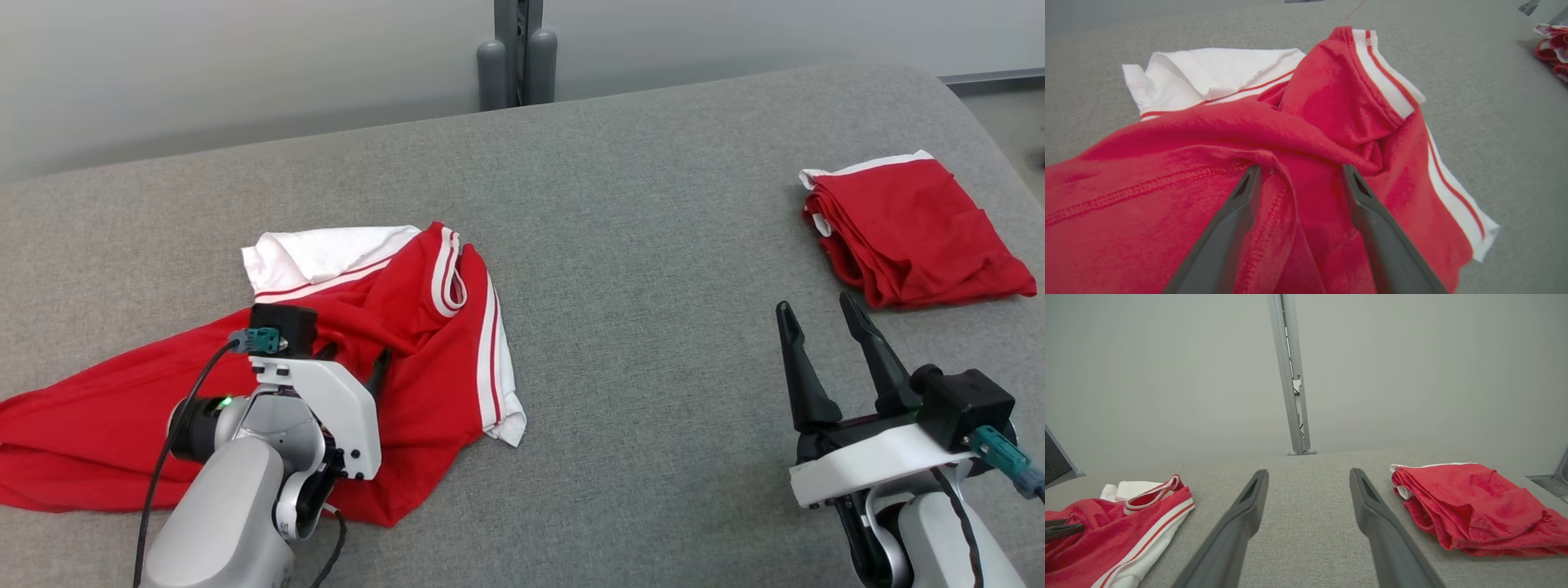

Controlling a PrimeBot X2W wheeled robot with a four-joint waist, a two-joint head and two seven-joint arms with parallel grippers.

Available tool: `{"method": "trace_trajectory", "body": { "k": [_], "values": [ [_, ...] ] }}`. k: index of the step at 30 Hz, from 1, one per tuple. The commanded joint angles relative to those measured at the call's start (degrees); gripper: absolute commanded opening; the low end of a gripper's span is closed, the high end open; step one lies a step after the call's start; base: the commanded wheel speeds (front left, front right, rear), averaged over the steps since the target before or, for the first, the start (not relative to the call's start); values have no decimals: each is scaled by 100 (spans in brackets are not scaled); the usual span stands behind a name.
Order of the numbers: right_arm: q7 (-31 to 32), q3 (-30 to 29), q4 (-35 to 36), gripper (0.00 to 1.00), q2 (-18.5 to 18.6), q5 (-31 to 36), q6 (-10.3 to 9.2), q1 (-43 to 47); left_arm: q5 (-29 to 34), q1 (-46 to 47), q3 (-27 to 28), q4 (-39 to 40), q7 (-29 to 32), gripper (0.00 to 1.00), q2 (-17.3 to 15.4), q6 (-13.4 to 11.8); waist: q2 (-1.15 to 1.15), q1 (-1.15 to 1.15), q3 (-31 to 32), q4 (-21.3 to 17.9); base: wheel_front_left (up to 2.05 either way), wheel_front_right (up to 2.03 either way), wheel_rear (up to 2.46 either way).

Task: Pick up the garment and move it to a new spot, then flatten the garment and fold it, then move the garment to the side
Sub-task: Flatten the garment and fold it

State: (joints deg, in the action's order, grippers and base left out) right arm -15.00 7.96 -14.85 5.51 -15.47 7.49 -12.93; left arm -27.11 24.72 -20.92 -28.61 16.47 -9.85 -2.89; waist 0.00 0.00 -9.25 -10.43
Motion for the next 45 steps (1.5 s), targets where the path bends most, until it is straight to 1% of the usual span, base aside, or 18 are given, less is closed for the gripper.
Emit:
{"method": "trace_trajectory", "body": {
  "k": [1,2,5,11,15,19,22,25,26,27,28,31,32,33,36,39,41,45],
  "values": [
    [-24,-7,21,100,17,-8,1,-48,-36,154,27,-171,-48,68,-2,46,0,0,-34,-28,0,0,0],
    [-24,-7,20,100,14,-7,1,-58,-50,202,27,-274,-60,46,13,67,0,0,-45,-35,0,0,0],
    [-24,-23,12,100,1,-2,1,-68,-63,308,51,-515,-162,1,27,82,0,0,-53,-35,0,0,0],
    [-24,-62,-5,100,-28,20,1,-28,-106,469,41,-747,-432,0,60,188,0,0,-4,58,0,0,0],
    [-24,-90,-17,100,-29,29,1,36,-128,447,83,-573,-660,0,35,238,0,0,79,183,0,0,0],
    [-24,-96,-38,100,-27,43,1,90,-141,182,154,-34,-809,0,-120,164,0,0,187,331,0,0,0],
    [-24,-165,-18,100,-8,42,1,160,-235,-208,267,763,-750,0,-277,65,0,0,262,475,0,0,0],
    [-24,-163,-8,100,-6,48,1,197,-302,-836,420,1667,-465,0,-656,-109,0,0,283,625,0,0,0],
    [-24,-163,-5,100,-3,46,1,208,-345,-1066,467,1961,-340,0,-746,-163,0,0,281,674,0,0,0],
    [-24,-163,-5,100,-3,46,1,208,-345,-1066,467,1961,-340,0,-746,-163,0,0,281,674,0,0,0],
    [-24,-171,-4,100,-3,41,1,216,-400,-1308,514,2282,-211,0,-834,-223,0,0,275,719,0,0,0],
    [-24,-162,-3,100,-2,35,1,218,-481,-1916,767,3127,45,0,-1140,-496,0,0,249,852,0,0,0],
    [-24,-135,-13,100,-6,30,1,208,-576,-2305,879,3560,186,0,-1227,-637,0,0,245,930,0,0,0],
    [-24,-135,-13,100,-6,30,1,208,-576,-2305,879,3560,186,0,-1227,-637,0,0,245,930,0,0,0],
    [-24,-106,-50,100,5,23,1,181,-665,-2715,1045,3969,364,0,-1384,-791,0,0,248,1012,0,0,0],
    [-24,-94,-87,100,29,10,1,161,-712,-3018,1161,4152,475,0,-1463,-930,0,0,270,1066,0,0,0],
    [-24,-85,-110,100,41,2,1,144,-599,-3162,1292,4154,486,0,-1571,-1091,0,0,287,1088,0,0,0],
    [-24,-70,-154,100,64,-10,1,160,-484,-3404,1543,4114,418,0,-1672,-1371,0,0,341,1118,0,0,0]
  ]
}}
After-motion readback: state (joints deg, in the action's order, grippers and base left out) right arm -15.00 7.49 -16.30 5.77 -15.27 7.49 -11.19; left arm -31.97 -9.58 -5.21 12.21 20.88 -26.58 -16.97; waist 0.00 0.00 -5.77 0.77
